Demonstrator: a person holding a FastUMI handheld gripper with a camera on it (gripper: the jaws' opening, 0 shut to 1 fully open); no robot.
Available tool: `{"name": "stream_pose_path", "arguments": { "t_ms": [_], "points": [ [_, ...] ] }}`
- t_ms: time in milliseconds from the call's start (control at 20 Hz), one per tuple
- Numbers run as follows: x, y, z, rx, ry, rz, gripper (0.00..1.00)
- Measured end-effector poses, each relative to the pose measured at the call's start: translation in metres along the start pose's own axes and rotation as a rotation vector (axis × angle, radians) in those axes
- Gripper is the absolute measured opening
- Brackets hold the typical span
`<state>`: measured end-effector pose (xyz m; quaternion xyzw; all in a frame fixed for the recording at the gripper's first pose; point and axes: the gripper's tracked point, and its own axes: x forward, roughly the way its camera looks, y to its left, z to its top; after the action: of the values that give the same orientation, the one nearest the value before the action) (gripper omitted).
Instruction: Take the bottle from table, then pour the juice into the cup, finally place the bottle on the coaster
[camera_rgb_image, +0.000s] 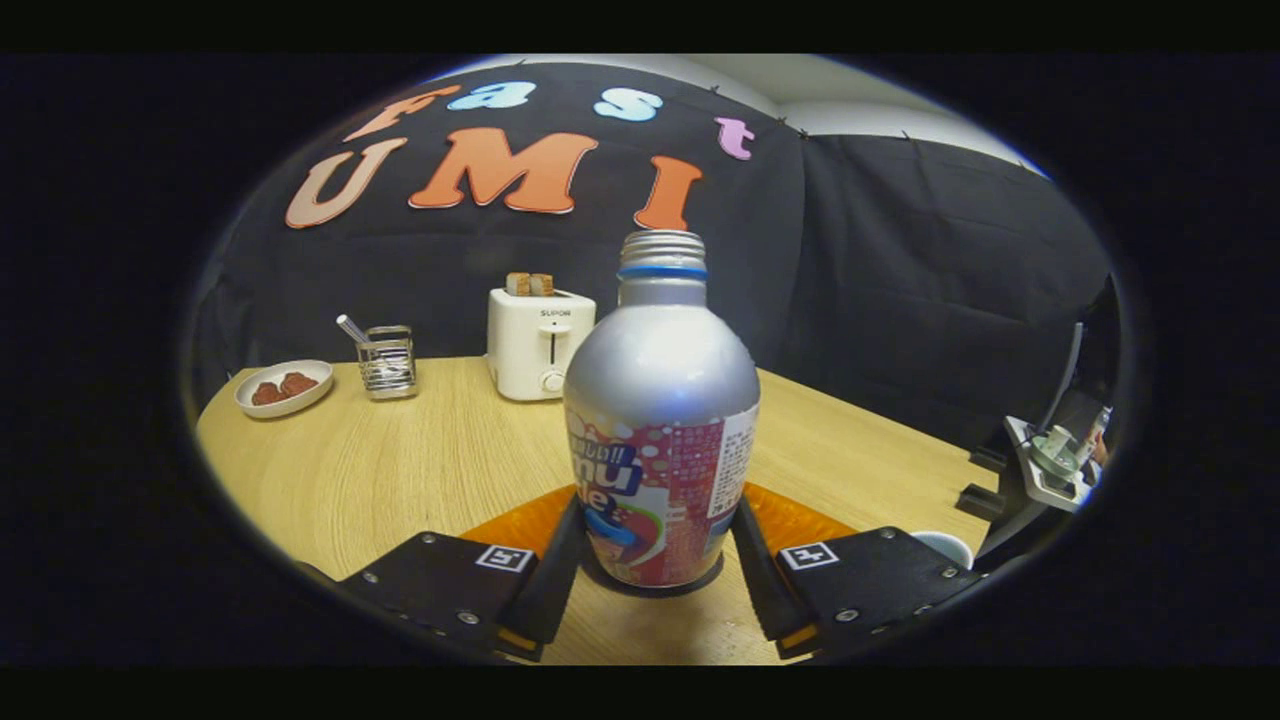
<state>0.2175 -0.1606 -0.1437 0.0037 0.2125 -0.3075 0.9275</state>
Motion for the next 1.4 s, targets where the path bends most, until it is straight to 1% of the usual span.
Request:
{"name": "stream_pose_path", "arguments": {
  "t_ms": [550, 1100, 1200, 1350, 1400],
  "points": [
    [0.011, 0.006, -0.019, 0.04, 0.028, 0.018, 0.76],
    [0.008, 0.004, -0.024, 0.053, 0.056, 0.031, 0.81],
    [0.005, 0.003, -0.024, 0.05, 0.056, 0.032, 0.83],
    [-0.003, 0.008, -0.02, 0.06, 0.046, 0.069, 0.91],
    [-0.006, 0.008, -0.019, 0.055, 0.044, 0.072, 0.92]
  ]
}}
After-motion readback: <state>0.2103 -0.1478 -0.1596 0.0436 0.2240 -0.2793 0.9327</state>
